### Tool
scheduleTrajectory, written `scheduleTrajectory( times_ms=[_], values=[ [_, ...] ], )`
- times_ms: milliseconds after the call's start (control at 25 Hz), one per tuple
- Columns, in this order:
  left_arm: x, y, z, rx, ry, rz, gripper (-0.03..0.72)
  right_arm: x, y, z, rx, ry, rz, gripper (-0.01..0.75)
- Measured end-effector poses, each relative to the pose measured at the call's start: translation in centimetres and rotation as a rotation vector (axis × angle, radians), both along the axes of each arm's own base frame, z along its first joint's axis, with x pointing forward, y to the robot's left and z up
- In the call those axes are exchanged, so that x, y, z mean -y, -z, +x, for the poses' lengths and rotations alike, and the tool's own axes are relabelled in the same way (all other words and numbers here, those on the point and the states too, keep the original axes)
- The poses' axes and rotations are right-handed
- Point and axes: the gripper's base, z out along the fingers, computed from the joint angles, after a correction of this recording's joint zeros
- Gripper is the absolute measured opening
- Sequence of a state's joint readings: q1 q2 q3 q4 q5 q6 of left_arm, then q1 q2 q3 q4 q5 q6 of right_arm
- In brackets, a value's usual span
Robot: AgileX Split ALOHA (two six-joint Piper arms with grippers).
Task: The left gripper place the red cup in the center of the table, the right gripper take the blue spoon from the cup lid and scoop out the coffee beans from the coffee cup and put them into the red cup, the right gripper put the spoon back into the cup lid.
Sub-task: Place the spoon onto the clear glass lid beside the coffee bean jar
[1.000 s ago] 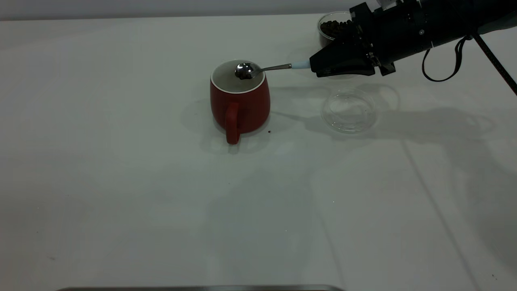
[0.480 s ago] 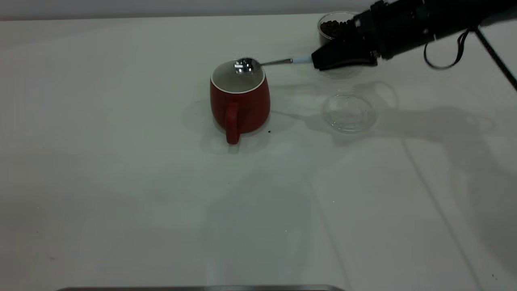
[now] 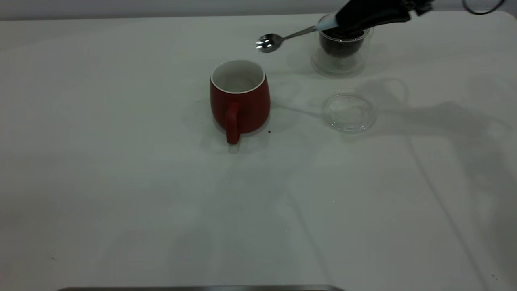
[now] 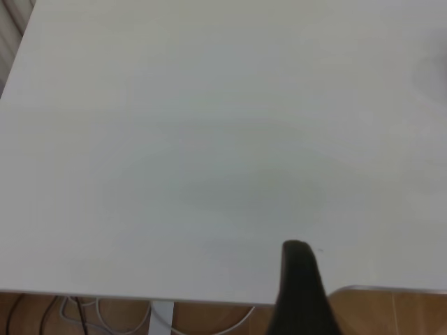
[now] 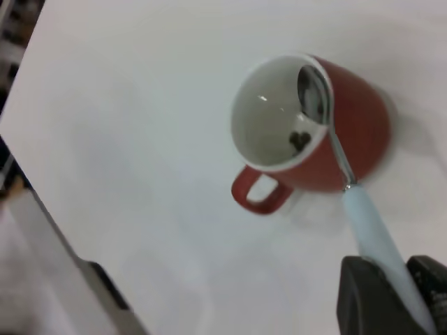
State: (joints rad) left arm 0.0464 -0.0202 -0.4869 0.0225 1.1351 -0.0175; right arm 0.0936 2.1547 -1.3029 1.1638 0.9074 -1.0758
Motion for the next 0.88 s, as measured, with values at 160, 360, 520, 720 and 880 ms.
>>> scheduleTrajectory(
  times_ms=[160, 360, 520, 720, 880],
  values=[
    [0.0, 0.0, 0.0, 0.000, 0.000, 0.000, 0.586, 2.8, -0.4, -1.0, -0.149, 0.185, 0.037, 0.114],
    [0.0, 0.0, 0.0, 0.000, 0.000, 0.000, 0.586, 5.9, 1.7, -3.0, -0.291, 0.340, 0.063, 0.114],
    [0.0, 0.0, 0.0, 0.000, 0.001, 0.001, 0.586, 7.7, 3.0, -4.2, -0.337, 0.440, 0.058, 0.114],
    [0.0, 0.0, 0.0, 0.000, 0.002, 0.002, 0.586, 8.1, 5.1, -4.3, -0.391, 0.493, 0.080, 0.114],
    [0.0, 0.0, 0.0, 0.000, 0.002, 0.002, 0.586, 8.1, 7.6, -4.3, -0.424, 0.526, 0.103, 0.114]
  ],
)
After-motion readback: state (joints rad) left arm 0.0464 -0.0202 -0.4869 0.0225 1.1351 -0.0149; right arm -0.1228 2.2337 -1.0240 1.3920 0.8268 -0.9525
